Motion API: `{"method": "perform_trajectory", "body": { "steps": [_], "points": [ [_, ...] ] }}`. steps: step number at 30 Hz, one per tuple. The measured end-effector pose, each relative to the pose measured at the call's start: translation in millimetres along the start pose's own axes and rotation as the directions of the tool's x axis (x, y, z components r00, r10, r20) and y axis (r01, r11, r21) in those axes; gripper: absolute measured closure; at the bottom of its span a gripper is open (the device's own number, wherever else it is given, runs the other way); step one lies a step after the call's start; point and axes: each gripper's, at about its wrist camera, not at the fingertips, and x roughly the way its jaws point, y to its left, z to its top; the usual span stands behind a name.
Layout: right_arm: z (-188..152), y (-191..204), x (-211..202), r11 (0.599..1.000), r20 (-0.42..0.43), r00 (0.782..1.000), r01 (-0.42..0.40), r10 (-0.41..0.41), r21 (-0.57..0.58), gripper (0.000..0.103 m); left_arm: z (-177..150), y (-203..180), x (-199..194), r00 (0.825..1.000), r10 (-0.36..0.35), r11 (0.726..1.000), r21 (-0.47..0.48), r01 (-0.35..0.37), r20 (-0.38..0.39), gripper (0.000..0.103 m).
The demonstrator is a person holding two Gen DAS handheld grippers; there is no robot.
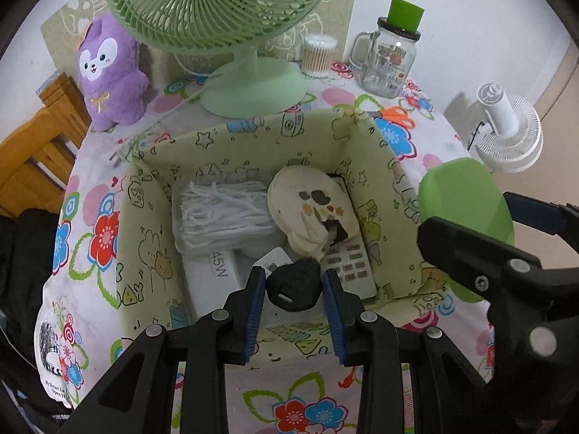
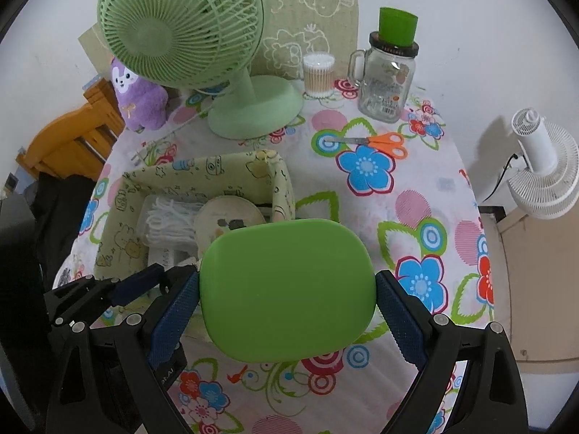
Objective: Organize rigid objects
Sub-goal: 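Lower the key with the left tool while the right tool lowers the green case into the box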
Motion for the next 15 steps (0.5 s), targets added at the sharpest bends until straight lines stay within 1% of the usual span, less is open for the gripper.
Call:
{"method": "perform_trajectory", "body": {
  "steps": [3, 4, 6, 7, 9, 11, 13, 15],
  "points": [
    [-2, 1, 3, 1.0, -0.009, 1.0, -0.002, 0.002, -0.001, 0.007, -2, 2, 3, 1.0, 0.005, 1.0, -0.002, -0.005, -0.017, 0.069],
    [-2, 1, 4, 1.0, -0.012, 1.0, -0.004, 0.004, -0.003, 0.007, -2, 2, 3, 1.0, 0.011, 1.0, 0.004, -0.011, -0.023, 0.063],
    [-3, 2, 5, 1.0, -0.014, 1.0, -0.006, 0.006, -0.004, 0.007, -3, 3, -1, 1.0, 0.026, 1.0, 0.009, -0.026, -0.012, 0.054],
    [-4, 3, 5, 1.0, -0.017, 1.0, -0.007, 0.007, -0.005, 0.007, -3, 4, -3, 1.0, 0.027, 1.0, 0.013, -0.027, -0.009, 0.048],
    [-4, 5, 6, 1.0, -0.019, 1.0, -0.008, 0.008, -0.009, 0.007, -4, 6, -6, 1.0, 0.027, 1.0, 0.013, -0.027, -0.003, 0.04],
    [-4, 9, 5, 1.0, -0.017, 1.0, -0.009, 0.009, -0.013, 0.007, -4, 9, -9, 0.999, 0.034, 0.999, 0.014, -0.034, 0.0, 0.039],
    [-3, 13, 3, 1.0, -0.012, 1.0, -0.015, 0.015, -0.018, 0.007, -5, 12, -11, 0.999, 0.046, 0.999, 0.013, -0.046, 0.0, 0.033],
    [-2, 17, 2, 1.0, -0.007, 1.0, -0.017, 0.017, -0.024, 0.007, -5, 14, -13, 0.998, 0.055, 0.998, 0.016, -0.055, 0.002, 0.03]
  ]
}}
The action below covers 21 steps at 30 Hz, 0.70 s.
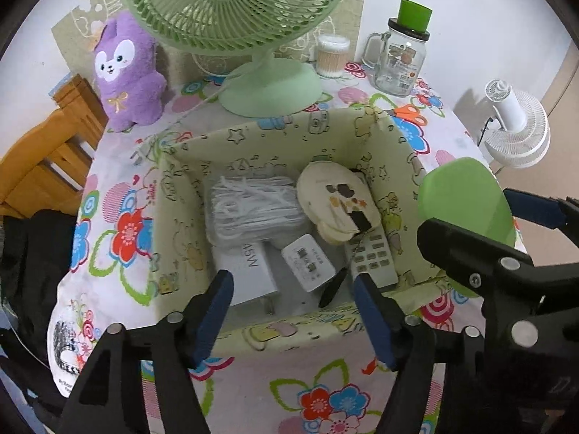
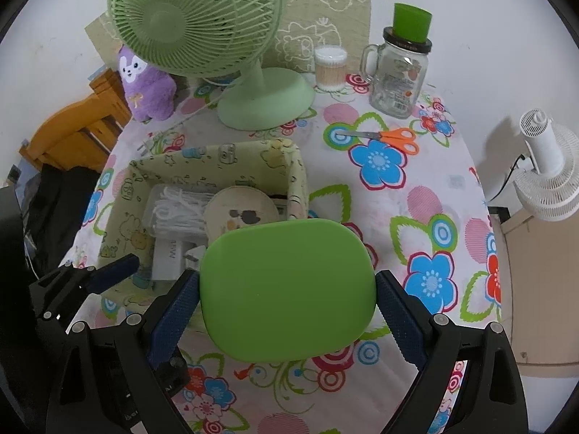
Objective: Organize rigid objects
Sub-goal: 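Lower the key with the left tool while the right tool lowers the green case into the box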
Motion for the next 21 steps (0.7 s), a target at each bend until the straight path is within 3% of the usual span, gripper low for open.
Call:
{"method": "perform_trajectory", "body": {
  "steps": [10, 21],
  "points": [
    [7, 27, -4, 1.0, 0.023, 1.0, -0.015, 0.016, -0.027, 0.007, -1, 14, -15, 1.0, 0.019, 1.0, 0.014, -0.02, 0.006, 0.014],
    [15, 44, 12, 0.998, 0.006, 0.999, -0.037, 0.037, -0.043, 0.007, 3, 25, -9, 0.999, 0.032, 0.999, 0.014, -0.031, -0.027, 0.012]
  ]
}}
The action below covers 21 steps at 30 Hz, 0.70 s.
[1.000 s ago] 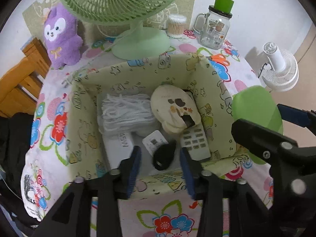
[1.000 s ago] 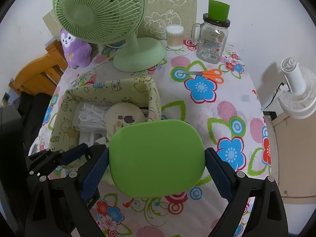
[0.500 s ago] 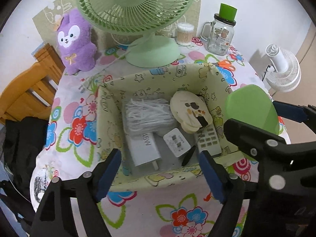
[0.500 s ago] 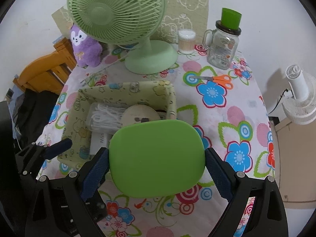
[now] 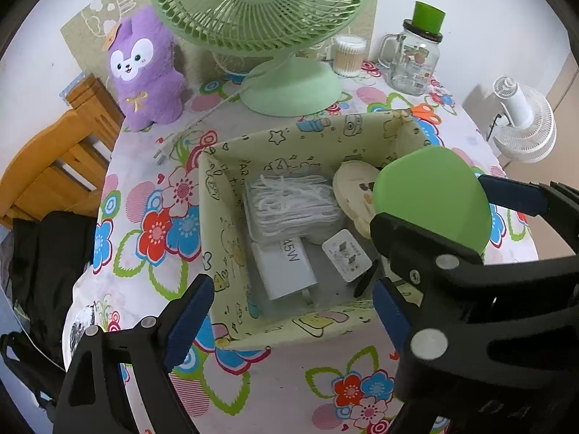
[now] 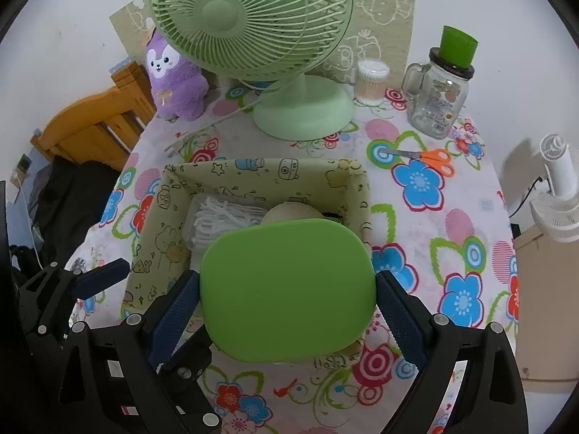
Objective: Organize rigid objects
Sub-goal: 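Lower the key with the left tool while the right tool lowers the green case into the box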
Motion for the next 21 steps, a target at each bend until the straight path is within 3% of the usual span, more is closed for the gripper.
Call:
{"method": "perform_trajectory", "body": {
  "steps": [21],
  "points": [
    [11, 10, 57, 1.0, -0.091, 0.996, -0.017, 0.015, -0.023, 0.007, 10, 10, 33, 0.995, 0.055, 0.998, 0.019, -0.053, -0.084, 0.012]
  ]
}}
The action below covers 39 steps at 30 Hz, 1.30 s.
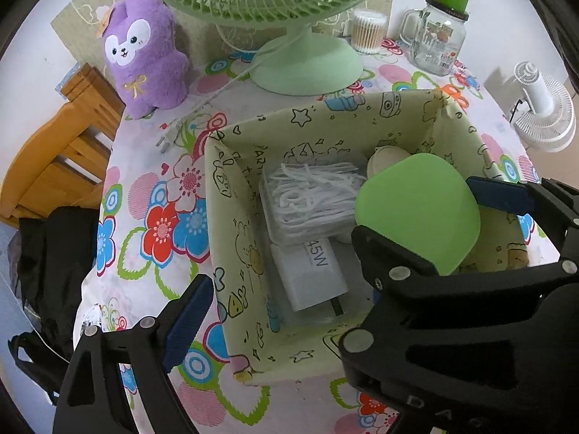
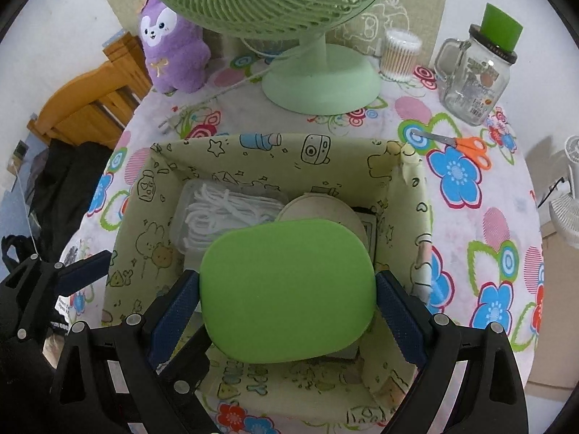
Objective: Organize rigid objects
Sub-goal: 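Lower the key with the left tool while the right tool lowers the green case into the box, then open both tools to release the key and case, then raise them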
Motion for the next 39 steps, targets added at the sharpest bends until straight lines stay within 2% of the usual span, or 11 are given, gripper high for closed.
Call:
{"method": "perform_trajectory", "body": {
  "steps": [9, 14, 32, 39],
  "points": [
    [0, 4, 9, 0.999, -0.002, 0.999, 0.034, -0.034, -0.012, 0.006, 2, 1, 9, 1.0, 0.001, 1.0, 0.003, -0.001, -0.029, 0.011],
    [-1, 3, 3, 1.0, 0.0, 1.0, 0.002, -0.002, 0.019, 0.002, 2, 1, 4, 1.0, -0.025, 1.0, 0.008, 0.025, -0.012, 0.011],
    [-20, 5, -52, 0.992, 0.076, 0.995, 0.063, -0.072, 0.112, 0.002, -10, 15, -38, 0.996, -0.056, 0.998, 0.003, 0.056, 0.065, 0.011],
    [-31, 14, -82, 0.989, 0.123, 0.988, 0.082, -0.098, 0.126, 0.002, -23, 32, -64, 0.993, -0.039, 0.998, -0.048, 0.045, 0.115, 0.01]
  ]
}}
